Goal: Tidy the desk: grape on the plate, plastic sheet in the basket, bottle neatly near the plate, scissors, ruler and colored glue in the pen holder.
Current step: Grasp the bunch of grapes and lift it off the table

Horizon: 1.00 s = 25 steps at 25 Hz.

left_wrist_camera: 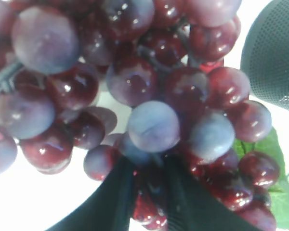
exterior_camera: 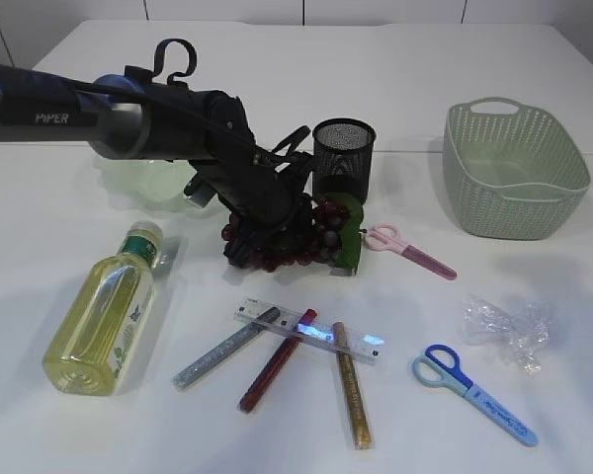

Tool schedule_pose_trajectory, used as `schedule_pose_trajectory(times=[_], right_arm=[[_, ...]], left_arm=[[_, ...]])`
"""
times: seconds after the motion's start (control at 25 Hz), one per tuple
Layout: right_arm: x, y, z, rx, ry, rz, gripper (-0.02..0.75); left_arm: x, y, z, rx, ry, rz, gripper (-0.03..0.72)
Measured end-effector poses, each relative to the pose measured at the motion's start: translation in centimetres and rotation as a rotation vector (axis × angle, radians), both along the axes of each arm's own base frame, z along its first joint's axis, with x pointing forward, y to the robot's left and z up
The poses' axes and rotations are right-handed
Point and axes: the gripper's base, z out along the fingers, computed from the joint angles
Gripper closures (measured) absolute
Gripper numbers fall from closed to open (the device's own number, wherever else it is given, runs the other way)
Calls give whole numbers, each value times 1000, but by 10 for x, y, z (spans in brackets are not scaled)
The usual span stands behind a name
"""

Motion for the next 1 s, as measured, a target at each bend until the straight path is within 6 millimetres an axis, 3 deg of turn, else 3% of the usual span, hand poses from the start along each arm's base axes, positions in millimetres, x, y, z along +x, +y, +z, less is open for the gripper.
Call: schedule_pose_trajectory(times=[0.32,0.68,1.0], right_arm=[[0,0,0,0,0,0,175],[0,0,0,0,0,0,175],[0,0,0,0,0,0,175]], left_arm=[[0,-1,0,-14,2,9,592],[0,-2,1,-28,7,19,601],[-1,-1,19,-46,-14,17,602]])
